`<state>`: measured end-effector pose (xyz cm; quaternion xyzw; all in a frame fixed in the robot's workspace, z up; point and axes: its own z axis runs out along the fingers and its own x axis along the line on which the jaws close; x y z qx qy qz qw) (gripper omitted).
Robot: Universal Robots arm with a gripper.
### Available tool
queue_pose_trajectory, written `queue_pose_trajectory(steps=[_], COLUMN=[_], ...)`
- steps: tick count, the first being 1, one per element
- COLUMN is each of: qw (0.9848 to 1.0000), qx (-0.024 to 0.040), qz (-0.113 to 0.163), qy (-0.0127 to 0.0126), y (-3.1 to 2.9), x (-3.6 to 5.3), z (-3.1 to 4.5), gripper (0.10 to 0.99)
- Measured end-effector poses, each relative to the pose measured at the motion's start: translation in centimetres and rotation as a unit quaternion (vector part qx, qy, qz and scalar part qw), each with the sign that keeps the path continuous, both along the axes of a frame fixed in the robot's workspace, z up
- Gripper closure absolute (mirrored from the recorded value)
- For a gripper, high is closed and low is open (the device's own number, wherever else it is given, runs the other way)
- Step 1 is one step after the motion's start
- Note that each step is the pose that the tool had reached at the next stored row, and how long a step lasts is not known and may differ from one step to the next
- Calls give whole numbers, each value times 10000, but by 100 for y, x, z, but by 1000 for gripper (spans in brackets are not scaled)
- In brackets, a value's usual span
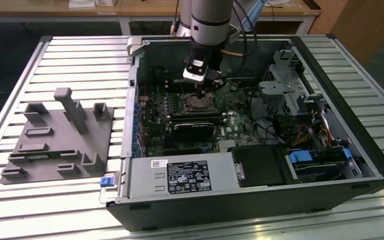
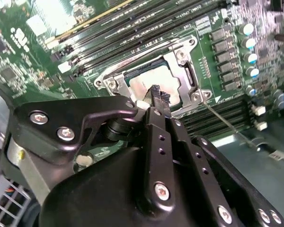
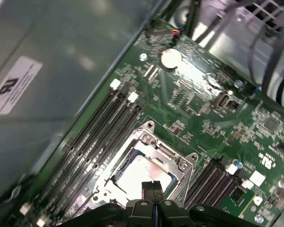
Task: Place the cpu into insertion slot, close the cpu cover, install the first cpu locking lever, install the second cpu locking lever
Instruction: 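Close the cpu cover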
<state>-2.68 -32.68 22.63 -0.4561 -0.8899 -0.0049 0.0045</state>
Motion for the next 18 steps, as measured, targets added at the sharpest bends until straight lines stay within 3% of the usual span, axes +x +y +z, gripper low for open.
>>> queue_pose_trajectory(steps=[5,9,14,18], qw=[9990,9967,9919,9866], qx=[0,0,0,0], qz=[458,817,1269,1634], qy=[0,0,0,0], y=[0,0,0,0], x=[0,0,0,0], z=[-1,0,-1,-1], gripper=[980,980,980,980])
